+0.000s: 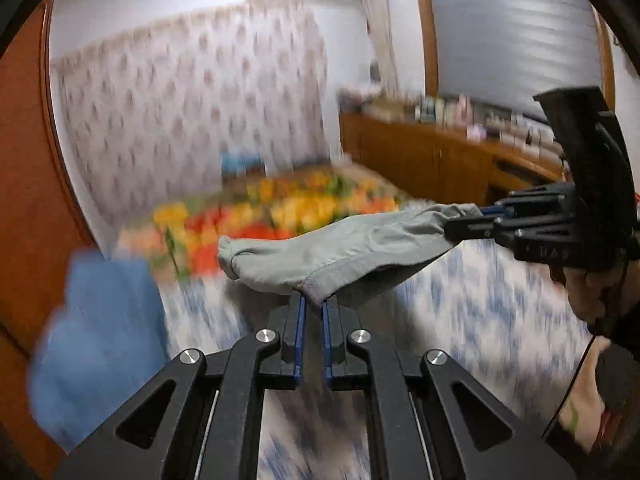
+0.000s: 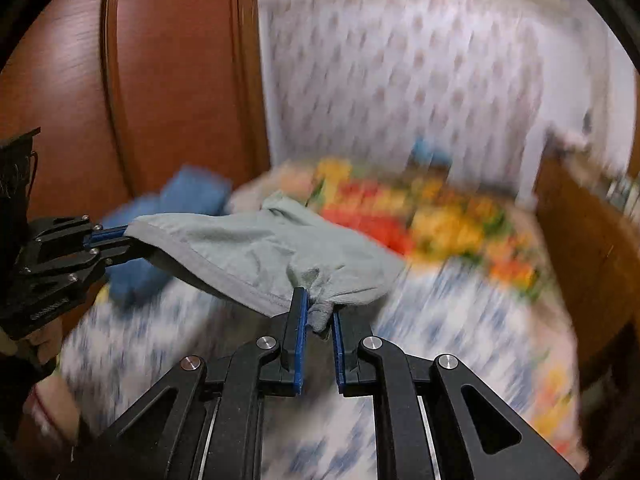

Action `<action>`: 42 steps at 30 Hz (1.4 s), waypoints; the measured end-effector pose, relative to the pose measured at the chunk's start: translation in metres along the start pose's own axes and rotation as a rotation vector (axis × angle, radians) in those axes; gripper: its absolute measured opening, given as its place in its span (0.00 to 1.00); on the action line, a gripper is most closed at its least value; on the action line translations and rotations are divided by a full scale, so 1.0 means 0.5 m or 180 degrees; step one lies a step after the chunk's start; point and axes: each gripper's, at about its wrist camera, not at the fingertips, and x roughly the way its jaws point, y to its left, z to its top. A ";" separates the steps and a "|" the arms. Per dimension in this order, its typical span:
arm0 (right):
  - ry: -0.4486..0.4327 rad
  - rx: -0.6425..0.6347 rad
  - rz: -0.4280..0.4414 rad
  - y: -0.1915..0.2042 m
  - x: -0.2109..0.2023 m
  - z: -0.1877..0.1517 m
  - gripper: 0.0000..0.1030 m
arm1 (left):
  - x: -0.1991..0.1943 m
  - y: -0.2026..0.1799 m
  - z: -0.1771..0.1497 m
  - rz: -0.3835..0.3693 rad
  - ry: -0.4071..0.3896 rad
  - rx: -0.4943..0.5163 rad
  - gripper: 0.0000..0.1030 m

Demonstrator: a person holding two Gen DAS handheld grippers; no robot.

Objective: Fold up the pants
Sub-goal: 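Lift the held hem with both tools and fold it over the garment, then lower the hem onto the garment and open both tools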

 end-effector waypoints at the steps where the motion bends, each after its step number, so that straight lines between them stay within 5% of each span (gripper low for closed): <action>1: 0.0128 0.0033 0.0046 0.007 0.013 -0.034 0.11 | 0.005 -0.007 -0.039 -0.0046 0.0099 -0.0040 0.08; 8: 0.0443 0.0011 0.0204 0.065 -0.006 -0.136 0.11 | -0.037 -0.053 -0.178 -0.0154 0.0258 -0.0183 0.08; 42: 0.0578 0.0172 0.0244 0.108 0.009 -0.285 0.11 | -0.103 -0.081 -0.272 -0.0306 0.0401 -0.0446 0.08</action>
